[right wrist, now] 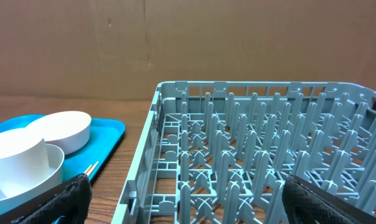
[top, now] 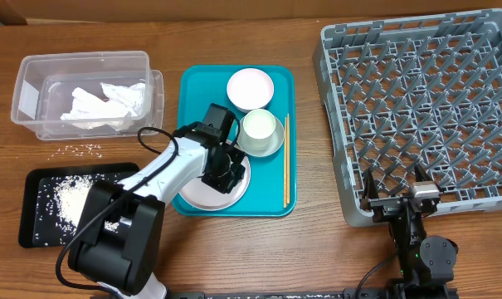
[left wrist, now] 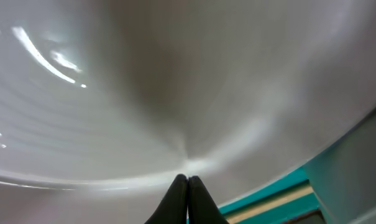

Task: Sort waste into correct bins and load items into the dishwasher
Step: 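Lower the plate onto the teal tray and open the left gripper, then withdraw the left gripper to the left above the black tray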

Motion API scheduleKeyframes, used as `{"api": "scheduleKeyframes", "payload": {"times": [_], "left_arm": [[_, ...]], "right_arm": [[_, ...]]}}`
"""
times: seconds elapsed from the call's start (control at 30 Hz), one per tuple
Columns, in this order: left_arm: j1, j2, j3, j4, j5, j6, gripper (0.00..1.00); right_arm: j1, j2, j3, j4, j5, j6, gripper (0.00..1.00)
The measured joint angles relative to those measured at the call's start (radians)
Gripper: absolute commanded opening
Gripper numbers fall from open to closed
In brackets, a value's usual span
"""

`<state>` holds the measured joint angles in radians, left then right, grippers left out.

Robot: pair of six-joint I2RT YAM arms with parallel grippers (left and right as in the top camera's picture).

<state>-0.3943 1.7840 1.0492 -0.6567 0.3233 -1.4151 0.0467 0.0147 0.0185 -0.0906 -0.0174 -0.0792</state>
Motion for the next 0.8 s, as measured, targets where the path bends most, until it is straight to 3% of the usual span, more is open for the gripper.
{"api": "scheduleKeyframes", "payload": {"times": [0.13, 0.43, 0.63, 0.8], "left_arm": [[-0.005, 0.0, -0.001, 0.071, 0.069, 0.063, 0.04], [-0.003, -0.006, 0.003, 0.055, 0.167, 0.187, 0.04], [-0.003, -0.1, 0.004, 0.035, 0.139, 0.227, 0.04], [-0.003, -0.253, 0.014, 0.025, 0.034, 0.291, 0.04]], "right_arm": [[0.0, 0.0, 0.0, 0.0, 0.0, 0.0, 1.0], [0.0, 0.0, 0.0, 0.0, 0.0, 0.001, 1.0], [0.0, 0.0, 0.0, 0.0, 0.0, 0.0, 1.0], [0.0, 0.0, 0.0, 0.0, 0.0, 0.0, 1.0]]}}
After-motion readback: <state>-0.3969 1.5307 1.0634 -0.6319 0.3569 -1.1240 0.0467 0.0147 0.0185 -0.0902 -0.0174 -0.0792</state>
